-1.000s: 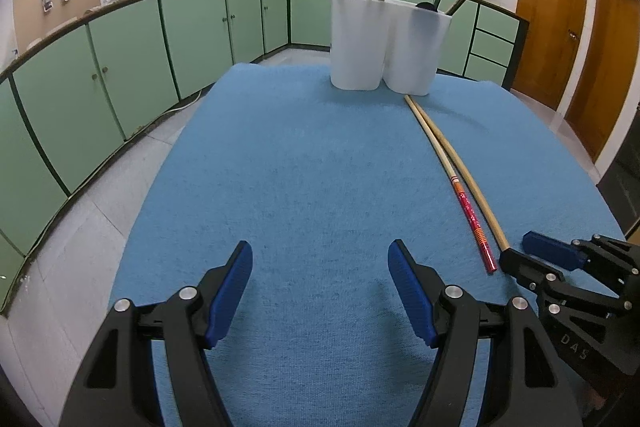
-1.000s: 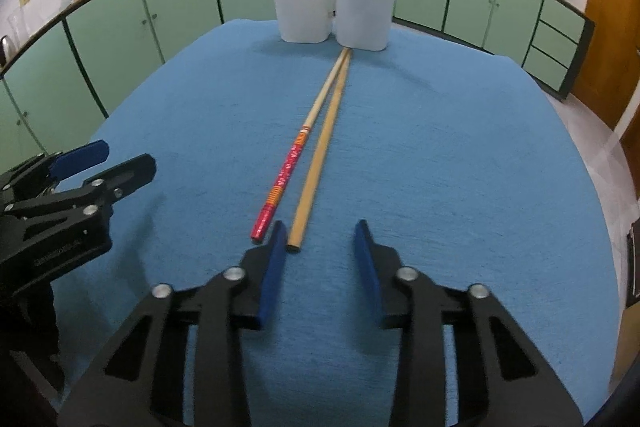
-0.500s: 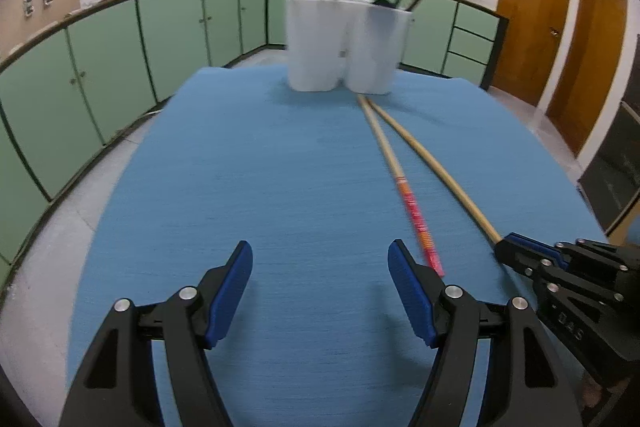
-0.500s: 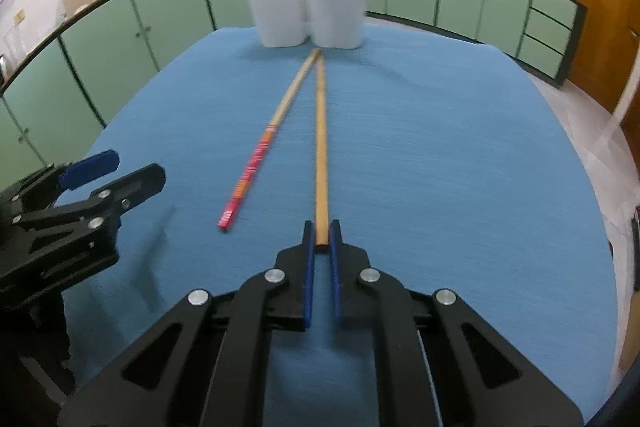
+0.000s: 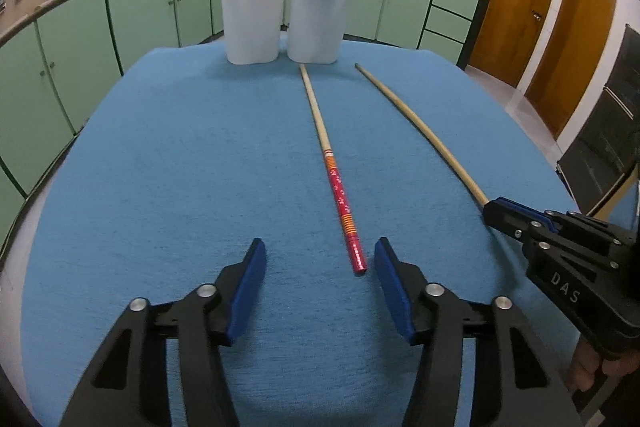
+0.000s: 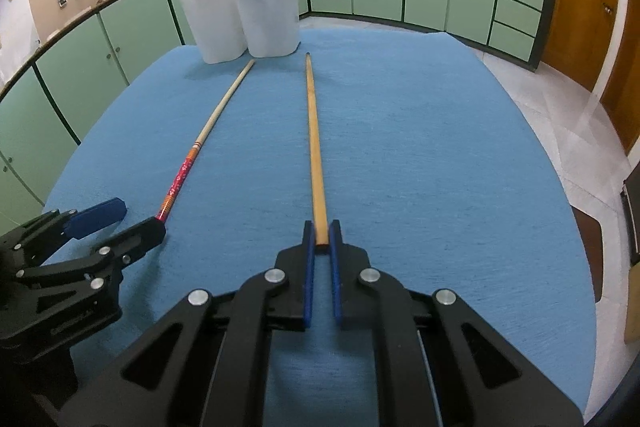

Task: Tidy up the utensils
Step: 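Carry the wooden and red chopsticks into the white holder with both tools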

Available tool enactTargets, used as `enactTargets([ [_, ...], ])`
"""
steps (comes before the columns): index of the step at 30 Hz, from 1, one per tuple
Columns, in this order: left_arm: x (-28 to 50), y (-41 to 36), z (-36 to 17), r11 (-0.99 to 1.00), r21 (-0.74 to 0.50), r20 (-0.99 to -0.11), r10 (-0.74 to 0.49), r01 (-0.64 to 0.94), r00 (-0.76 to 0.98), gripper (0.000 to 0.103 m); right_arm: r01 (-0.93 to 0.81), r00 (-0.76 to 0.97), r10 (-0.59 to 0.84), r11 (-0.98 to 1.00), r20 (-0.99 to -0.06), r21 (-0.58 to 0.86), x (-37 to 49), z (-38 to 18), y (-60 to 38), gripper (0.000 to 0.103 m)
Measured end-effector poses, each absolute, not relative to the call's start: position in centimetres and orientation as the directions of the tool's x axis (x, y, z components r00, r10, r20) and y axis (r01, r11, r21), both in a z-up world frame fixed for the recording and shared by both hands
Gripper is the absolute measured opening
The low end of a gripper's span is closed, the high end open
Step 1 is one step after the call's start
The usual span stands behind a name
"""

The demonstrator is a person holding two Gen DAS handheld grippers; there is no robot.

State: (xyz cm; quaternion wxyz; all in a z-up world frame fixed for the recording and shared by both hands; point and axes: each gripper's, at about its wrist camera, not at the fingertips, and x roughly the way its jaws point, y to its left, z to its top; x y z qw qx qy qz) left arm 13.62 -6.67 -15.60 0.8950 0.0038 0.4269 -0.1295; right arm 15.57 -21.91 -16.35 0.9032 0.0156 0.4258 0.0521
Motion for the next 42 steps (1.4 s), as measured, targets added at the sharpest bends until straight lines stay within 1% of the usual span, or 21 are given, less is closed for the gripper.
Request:
enactTargets([
  [5, 13.7, -7.5, -15.7, 0.968, -0.07, -0.771, -0.205, 0.24, 0.603, 0.035, -0.081, 0.628, 0.119, 0.993, -0.769, 0.087, 15.8, -16.4, -22.2, 0.006],
  [7, 13.6, -7.9, -15.7, 0.965, -0.062, -0.772, -0.207, 0.253, 0.601, 0.025, -0.081, 0.628, 0.122, 0.992, -0.769, 0.092, 15.8, -16.4, -22.1, 0.006],
  [8, 13.6, -8.0, -15.7, 0.965, -0.059, -0.772, -0.207, 0.256, 0.601, 0.023, -0.081, 0.627, 0.125, 0.992, -0.769, 0.095, 15.8, -16.4, -22.1, 0.006],
  [10, 13.5, -8.2, -15.7, 0.963, -0.058, -0.771, -0.211, 0.264, 0.601, 0.014, -0.081, 0.627, 0.128, 0.992, -0.769, 0.099, 15.8, -16.4, -22.1, 0.006],
  [12, 13.5, -8.4, -15.8, 0.963, -0.056, -0.771, -0.21, 0.265, 0.601, 0.008, -0.081, 0.626, 0.131, 0.991, -0.769, 0.103, 15.8, -16.5, -22.2, 0.006],
  [16, 13.3, -8.2, -15.7, 0.964, -0.054, -0.769, -0.207, 0.261, 0.605, 0.006, -0.08, 0.625, 0.138, 0.99, -0.768, 0.113, 15.9, -16.5, -22.3, 0.006],
  [20, 13.2, -7.7, -15.5, 0.965, -0.08, -0.764, -0.221, 0.251, 0.606, 0.006, -0.08, 0.629, 0.14, 0.99, -0.764, 0.115, 15.8, -16.4, -22.4, 0.006],
  [26, 12.5, -6.8, -13.8, 0.964, -0.074, -0.74, -0.225, 0.255, 0.634, 0.006, -0.09, 0.654, 0.138, 0.99, -0.744, 0.105, 15.2, -15.3, -22.3, 0.006],
  [31, 11.7, -6.1, -10.9, 0.963, -0.055, -0.696, -0.227, 0.265, 0.681, 0.006, -0.107, 0.691, 0.138, 0.99, -0.71, 0.088, 14.7, -13.2, -22.0, 0.006],
  [37, 11.2, -5.4, -7.5, 0.962, -0.063, -0.635, -0.245, 0.267, 0.732, 0.006, -0.127, 0.732, 0.147, 0.989, -0.665, 0.079, 14.2, -10.5, -21.8, 0.006],
  [42, 11.4, -5.0, -5.7, 0.961, -0.067, -0.594, -0.254, 0.268, 0.763, 0.006, -0.137, 0.761, 0.153, 0.988, -0.63, 0.075, 14.0, -8.2, -22.1, 0.006],
])
